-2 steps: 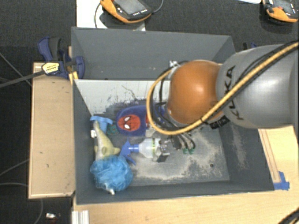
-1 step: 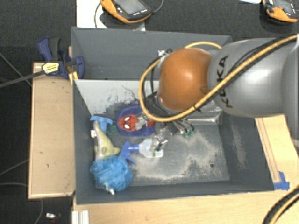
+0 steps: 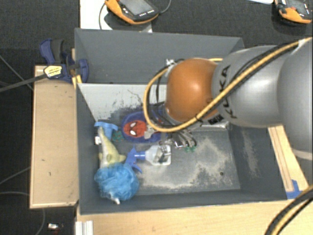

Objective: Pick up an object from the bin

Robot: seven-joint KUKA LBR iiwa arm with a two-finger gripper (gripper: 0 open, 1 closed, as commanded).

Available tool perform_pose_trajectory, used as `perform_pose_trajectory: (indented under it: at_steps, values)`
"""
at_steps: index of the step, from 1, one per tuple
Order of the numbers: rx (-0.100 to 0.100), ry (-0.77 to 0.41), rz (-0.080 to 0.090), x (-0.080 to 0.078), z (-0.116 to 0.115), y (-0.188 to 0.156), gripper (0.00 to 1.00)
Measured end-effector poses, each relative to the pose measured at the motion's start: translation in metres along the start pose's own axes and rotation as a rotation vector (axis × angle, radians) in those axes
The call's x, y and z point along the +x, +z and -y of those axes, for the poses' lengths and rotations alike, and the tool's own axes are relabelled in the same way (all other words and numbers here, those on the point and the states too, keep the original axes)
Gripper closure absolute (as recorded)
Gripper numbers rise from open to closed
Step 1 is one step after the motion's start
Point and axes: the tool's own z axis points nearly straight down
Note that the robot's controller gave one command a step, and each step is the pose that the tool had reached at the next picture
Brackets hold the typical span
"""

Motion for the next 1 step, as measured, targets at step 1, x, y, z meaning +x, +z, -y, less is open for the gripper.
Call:
perform_pose_trajectory:
  at_steps: [1]
  values:
    - [0.001, -0.333, 0.009, -0.0187, 0.0003, 0.059, 0.0]
